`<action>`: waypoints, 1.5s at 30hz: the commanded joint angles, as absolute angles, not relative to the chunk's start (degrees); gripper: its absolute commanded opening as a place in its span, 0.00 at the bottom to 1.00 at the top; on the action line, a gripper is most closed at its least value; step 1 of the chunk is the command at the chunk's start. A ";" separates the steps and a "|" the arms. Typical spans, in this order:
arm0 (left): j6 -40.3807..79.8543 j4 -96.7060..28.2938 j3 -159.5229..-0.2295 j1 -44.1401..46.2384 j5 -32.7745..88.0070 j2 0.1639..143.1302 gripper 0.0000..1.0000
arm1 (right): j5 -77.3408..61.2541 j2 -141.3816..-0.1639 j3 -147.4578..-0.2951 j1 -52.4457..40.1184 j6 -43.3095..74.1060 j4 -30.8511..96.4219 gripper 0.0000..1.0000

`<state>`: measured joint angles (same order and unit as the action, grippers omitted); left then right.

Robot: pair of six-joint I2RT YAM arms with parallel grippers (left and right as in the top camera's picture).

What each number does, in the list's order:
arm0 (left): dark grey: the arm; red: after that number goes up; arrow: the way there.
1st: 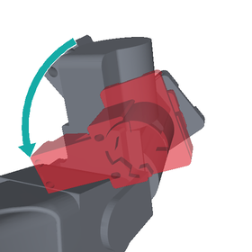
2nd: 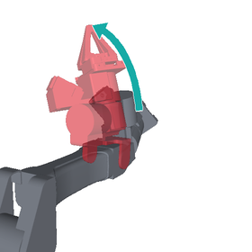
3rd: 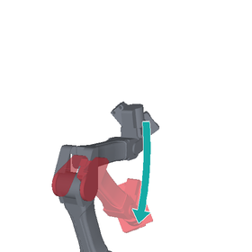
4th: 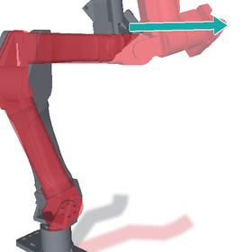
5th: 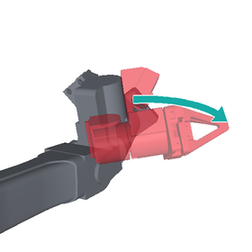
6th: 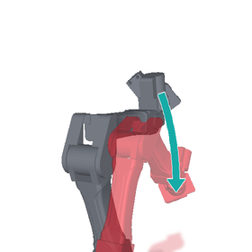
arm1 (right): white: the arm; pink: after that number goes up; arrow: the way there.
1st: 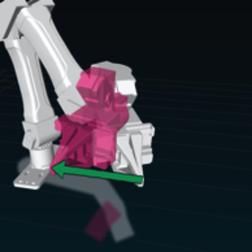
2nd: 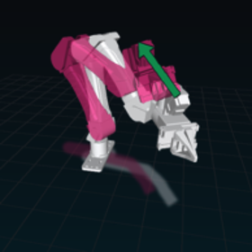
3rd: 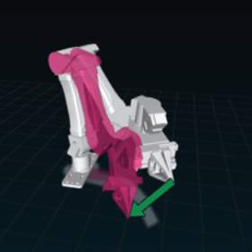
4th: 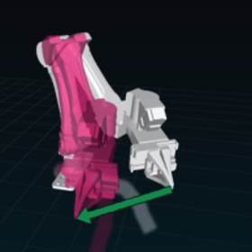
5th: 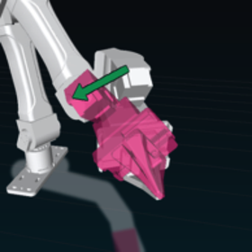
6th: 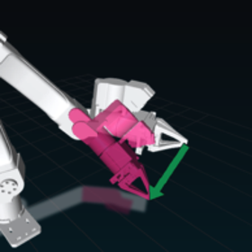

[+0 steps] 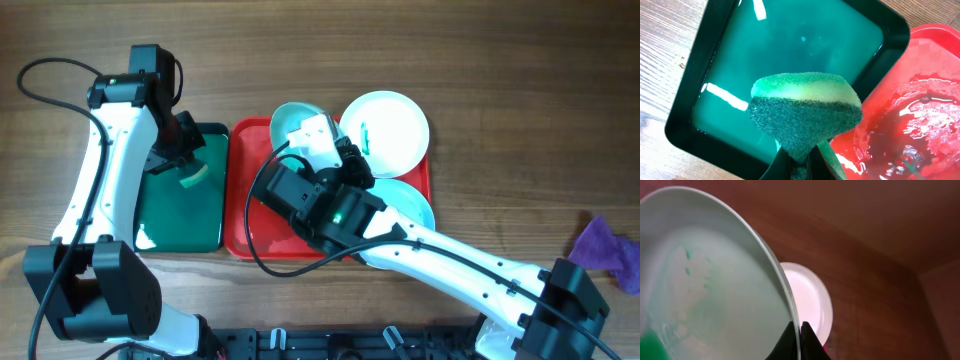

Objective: Clean dirty plates on tray and stack at the side
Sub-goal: 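Lift the scrubbed plate with right gripper and place it right of the tray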

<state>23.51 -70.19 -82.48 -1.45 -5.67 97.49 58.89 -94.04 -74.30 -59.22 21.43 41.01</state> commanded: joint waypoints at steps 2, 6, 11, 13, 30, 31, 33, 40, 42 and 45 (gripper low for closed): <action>24.49 -69.91 -82.13 -1.56 -4.99 97.30 0.04 | 71.46 -92.66 -75.16 -59.42 12.75 35.94 0.04; 24.49 -69.80 -82.13 -1.56 -4.99 97.30 0.04 | 78.00 -92.66 -75.16 -59.90 -0.82 25.76 0.04; 24.49 -69.82 -82.13 -1.56 -4.99 97.30 0.04 | 81.14 -92.66 -75.16 -62.33 -12.75 15.44 0.04; 24.47 -69.82 -82.13 -1.56 -4.99 97.30 0.04 | 81.28 -92.66 -75.16 -62.72 -14.94 14.20 0.04; 24.49 -68.27 -82.13 -1.56 -4.99 97.30 0.04 | 67.05 -91.74 -74.83 -61.10 16.47 39.20 0.04; 24.49 -68.27 -82.13 -1.56 -4.99 97.30 0.04 | 65.93 -90.91 -74.83 -60.20 16.49 38.02 0.04; 24.49 -68.31 -82.13 -1.56 -4.99 97.30 0.04 | 55.55 -90.52 -74.81 -57.93 16.53 37.82 0.04; 24.49 -68.31 -82.13 -1.56 -4.99 97.30 0.04 | 26.04 -89.76 -74.56 -46.52 21.02 40.56 0.04; 24.49 -68.31 -82.13 -1.56 -4.99 97.30 0.04 | 13.30 -88.82 -74.59 -40.49 20.53 41.01 0.04; 24.47 -68.31 -82.13 -1.56 -4.25 97.30 0.04 | -0.64 -85.38 -74.59 -29.36 20.62 41.30 0.04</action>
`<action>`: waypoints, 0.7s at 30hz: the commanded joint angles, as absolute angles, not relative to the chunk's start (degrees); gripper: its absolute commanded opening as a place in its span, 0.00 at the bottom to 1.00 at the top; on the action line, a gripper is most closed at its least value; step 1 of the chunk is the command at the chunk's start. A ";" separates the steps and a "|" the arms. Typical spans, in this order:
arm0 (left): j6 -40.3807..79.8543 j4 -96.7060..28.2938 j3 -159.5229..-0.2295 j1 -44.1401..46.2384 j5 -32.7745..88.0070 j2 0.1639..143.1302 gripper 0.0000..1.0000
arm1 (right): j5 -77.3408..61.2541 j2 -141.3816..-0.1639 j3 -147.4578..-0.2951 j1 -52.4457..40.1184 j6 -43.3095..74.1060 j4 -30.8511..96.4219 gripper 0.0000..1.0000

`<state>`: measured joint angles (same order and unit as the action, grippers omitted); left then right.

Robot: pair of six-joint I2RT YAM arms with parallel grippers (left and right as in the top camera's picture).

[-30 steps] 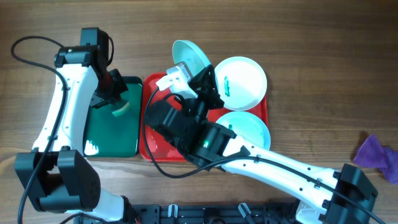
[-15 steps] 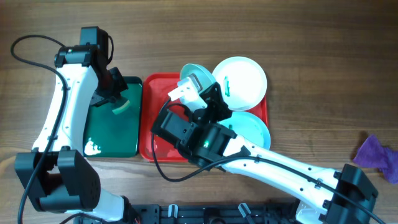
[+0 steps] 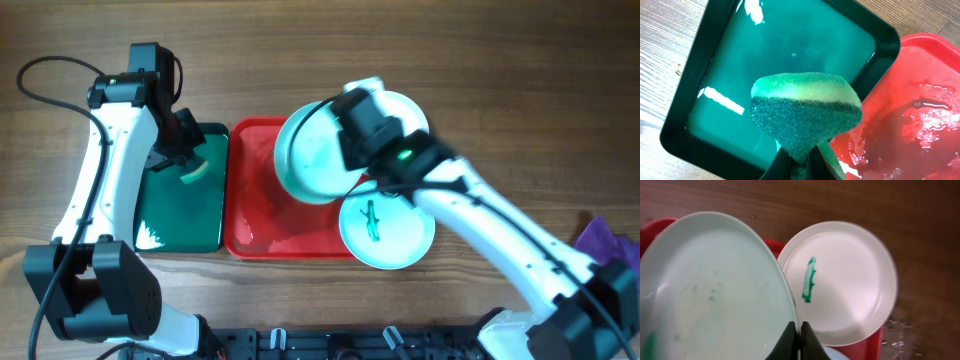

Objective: Clean dirty plates on tray and stack at the side
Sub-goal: 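Lift the scrubbed plate with right gripper and place it right of the tray, then release the plate and move right gripper to the lower-right plate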

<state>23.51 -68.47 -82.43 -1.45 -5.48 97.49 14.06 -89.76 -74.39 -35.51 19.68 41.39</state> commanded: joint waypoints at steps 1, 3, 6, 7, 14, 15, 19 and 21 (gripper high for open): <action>24.47 -68.31 -82.13 -1.54 -2.92 97.30 0.04 | -3.92 -83.81 -74.59 -24.53 21.15 41.47 0.04; 24.47 -68.27 -82.13 -1.30 -2.07 97.30 0.04 | -9.61 -81.58 -74.59 -14.74 21.23 42.28 0.04; 24.45 -68.07 -82.13 -0.03 -1.98 97.30 0.04 | -12.03 -81.56 -74.54 0.93 21.15 46.68 0.04; 24.47 -67.92 -82.13 0.69 -1.98 97.30 0.04 | -11.60 -81.97 -74.54 4.97 21.10 48.10 0.04; 24.47 -66.35 -82.13 3.92 -2.00 97.30 0.04 | -5.26 -90.76 -69.60 22.63 21.19 51.64 0.04; 24.47 -66.35 -82.13 3.92 -2.00 97.30 0.04 | -4.45 -91.96 -68.07 23.22 21.30 50.48 0.04; 24.47 -66.15 -82.13 3.92 -2.00 97.30 0.04 | -3.79 -95.74 -62.24 23.55 21.41 44.97 0.04; 24.45 -66.15 -82.13 3.92 -2.00 97.30 0.04 | -3.55 -97.30 -60.01 23.57 21.39 42.94 0.06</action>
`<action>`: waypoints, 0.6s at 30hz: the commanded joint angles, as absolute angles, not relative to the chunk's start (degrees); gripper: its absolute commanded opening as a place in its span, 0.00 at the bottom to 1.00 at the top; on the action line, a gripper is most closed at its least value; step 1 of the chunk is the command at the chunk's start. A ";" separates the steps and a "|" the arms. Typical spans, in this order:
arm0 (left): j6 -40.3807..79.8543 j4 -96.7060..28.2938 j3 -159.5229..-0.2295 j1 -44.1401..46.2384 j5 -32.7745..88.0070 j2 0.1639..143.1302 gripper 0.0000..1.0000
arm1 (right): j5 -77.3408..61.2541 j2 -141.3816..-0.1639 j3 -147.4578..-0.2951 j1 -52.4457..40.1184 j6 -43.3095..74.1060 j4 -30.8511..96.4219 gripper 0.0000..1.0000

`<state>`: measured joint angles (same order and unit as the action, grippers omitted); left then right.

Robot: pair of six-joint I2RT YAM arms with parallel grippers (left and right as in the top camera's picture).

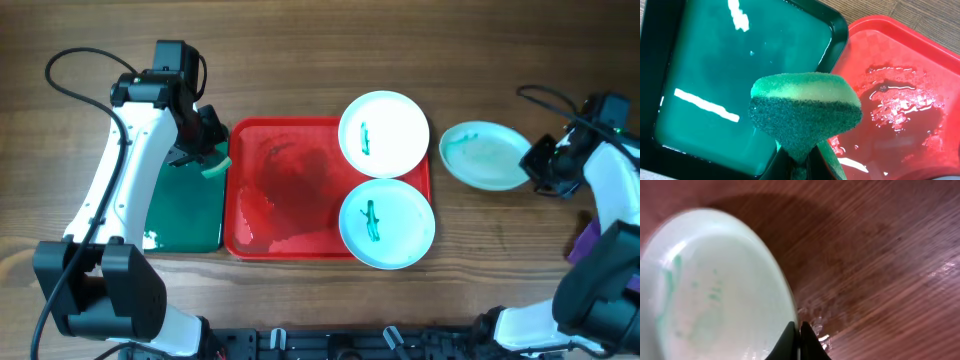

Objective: Clean dirty plates on tray and stack at the side
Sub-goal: 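Release the plate and move right gripper to the lower-right plate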

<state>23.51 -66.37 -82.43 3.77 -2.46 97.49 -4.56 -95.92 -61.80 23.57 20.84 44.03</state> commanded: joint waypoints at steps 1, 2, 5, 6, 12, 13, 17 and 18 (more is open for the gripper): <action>24.45 -66.15 -82.13 3.92 -2.00 97.30 0.04 | -3.60 -97.54 -59.86 23.62 21.39 42.87 0.41; 24.45 -66.13 -82.13 3.92 -2.00 97.30 0.04 | -3.84 -97.49 -60.01 23.59 21.28 43.09 0.53; 24.45 -65.39 -82.13 3.92 -1.98 97.30 0.04 | -11.53 -95.64 -64.07 23.59 16.36 48.93 0.53; 24.45 -65.08 -82.13 3.92 -1.98 97.30 0.04 | -15.46 -92.77 -66.46 23.33 13.17 52.38 0.53; 24.43 -64.93 -82.13 3.92 -2.00 97.30 0.04 | -20.38 -79.70 -66.92 12.10 8.93 64.20 0.53; 24.43 -64.69 -82.13 3.92 -1.98 97.30 0.04 | -20.38 -79.75 -66.02 10.24 8.99 64.60 0.52; 24.25 -64.29 -82.13 3.92 -1.98 97.30 0.04 | -18.90 -80.25 -58.48 3.07 11.92 62.06 0.49; 24.25 -64.27 -82.13 3.92 -1.98 97.30 0.04 | -18.90 -80.25 -55.57 1.61 12.19 59.81 0.49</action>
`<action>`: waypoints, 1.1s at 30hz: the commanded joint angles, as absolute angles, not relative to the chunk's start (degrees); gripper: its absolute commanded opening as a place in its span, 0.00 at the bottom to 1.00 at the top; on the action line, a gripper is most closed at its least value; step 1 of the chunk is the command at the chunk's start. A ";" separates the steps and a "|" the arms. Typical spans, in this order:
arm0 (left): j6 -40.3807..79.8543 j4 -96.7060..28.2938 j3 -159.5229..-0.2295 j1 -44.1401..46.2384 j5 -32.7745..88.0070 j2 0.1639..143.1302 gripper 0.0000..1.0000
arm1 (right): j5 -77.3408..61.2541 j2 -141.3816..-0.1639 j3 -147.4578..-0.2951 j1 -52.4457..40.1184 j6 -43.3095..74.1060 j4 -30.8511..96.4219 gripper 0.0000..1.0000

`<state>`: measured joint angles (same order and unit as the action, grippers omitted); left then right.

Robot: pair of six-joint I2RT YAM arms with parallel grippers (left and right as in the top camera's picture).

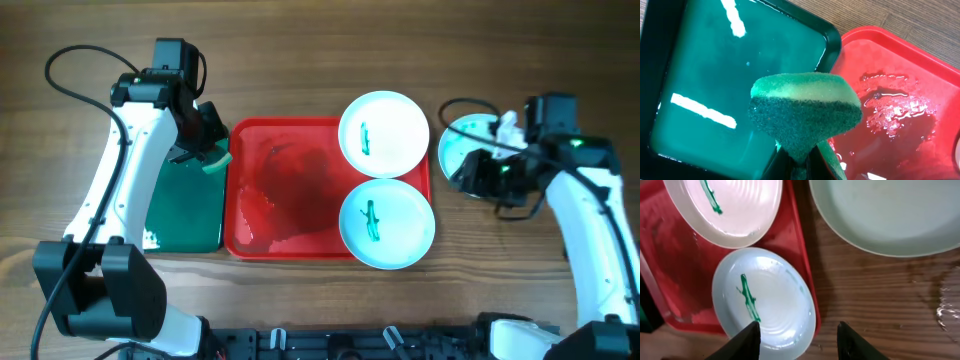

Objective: Clean dirty plates on tray and stack at the side
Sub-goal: 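Release the plate and move right gripper to the lower-right plate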

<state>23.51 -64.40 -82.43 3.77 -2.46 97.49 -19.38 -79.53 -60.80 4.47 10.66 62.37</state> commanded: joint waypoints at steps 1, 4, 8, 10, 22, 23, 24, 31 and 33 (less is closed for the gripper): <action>24.25 -64.25 -82.13 3.92 -2.00 97.30 0.04 | -18.61 -80.25 -52.73 0.56 12.19 57.34 0.47; 24.23 -64.25 -82.13 3.92 -2.00 97.30 0.04 | -17.80 -80.25 -45.23 -0.54 12.10 49.50 0.46; 24.23 -64.27 -82.13 3.92 -2.00 97.30 0.04 | -19.51 -80.25 -38.46 -0.54 12.03 39.90 0.40; 24.25 -64.29 -82.13 3.92 -1.98 97.30 0.04 | -19.55 -80.25 -38.00 -0.54 12.03 38.61 0.34; 24.23 -64.66 -82.13 3.92 -2.00 97.30 0.04 | -19.25 -84.12 -39.38 -5.34 12.01 37.67 0.04; 24.25 -64.66 -82.13 3.92 -2.00 97.30 0.04 | -19.11 -84.12 -39.72 -5.34 12.01 38.13 0.04; 24.25 -64.66 -82.13 3.92 -2.00 97.30 0.04 | -19.11 -84.09 -40.51 -5.34 12.01 39.31 0.04; 24.25 -64.71 -82.13 3.92 -1.98 97.30 0.04 | -19.55 -78.59 -52.40 -9.85 15.73 53.04 0.04; 24.27 -64.71 -82.13 3.92 -1.98 97.30 0.04 | -18.33 -78.54 -55.20 -17.50 23.38 49.45 0.04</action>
<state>23.51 -64.66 -82.43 3.77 -2.24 97.49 -18.00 -79.46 -51.96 -10.83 15.29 52.31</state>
